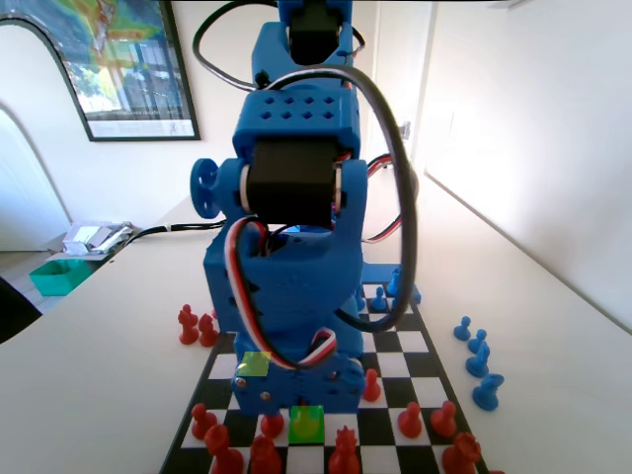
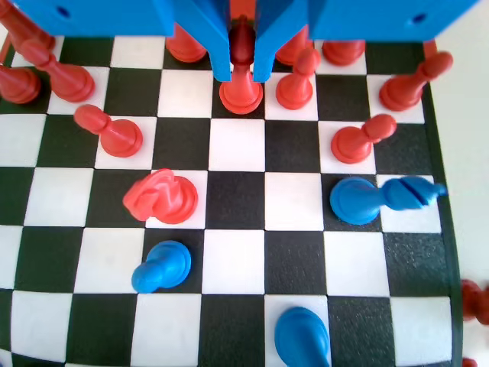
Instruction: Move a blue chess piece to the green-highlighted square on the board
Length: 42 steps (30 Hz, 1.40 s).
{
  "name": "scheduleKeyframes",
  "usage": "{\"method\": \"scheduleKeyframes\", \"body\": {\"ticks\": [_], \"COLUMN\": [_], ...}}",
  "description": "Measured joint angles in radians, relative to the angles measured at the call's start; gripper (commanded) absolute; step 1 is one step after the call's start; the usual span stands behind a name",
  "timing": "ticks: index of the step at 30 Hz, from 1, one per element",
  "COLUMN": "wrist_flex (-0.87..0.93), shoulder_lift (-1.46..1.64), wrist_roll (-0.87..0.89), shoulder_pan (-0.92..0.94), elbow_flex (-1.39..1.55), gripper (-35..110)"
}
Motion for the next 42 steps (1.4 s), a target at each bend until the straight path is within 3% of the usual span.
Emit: {"method": "scheduleKeyframes", "body": {"ticks": [20,42], "wrist_flex": [0.179,0.058], "shoulder_lift": [0.298,0.469], "wrist_roll": [-0.011,-0.103], "shoulder_pan": [0.043,0.459], "elbow_flex": [0.078,0.35], "gripper": [1,1]}}
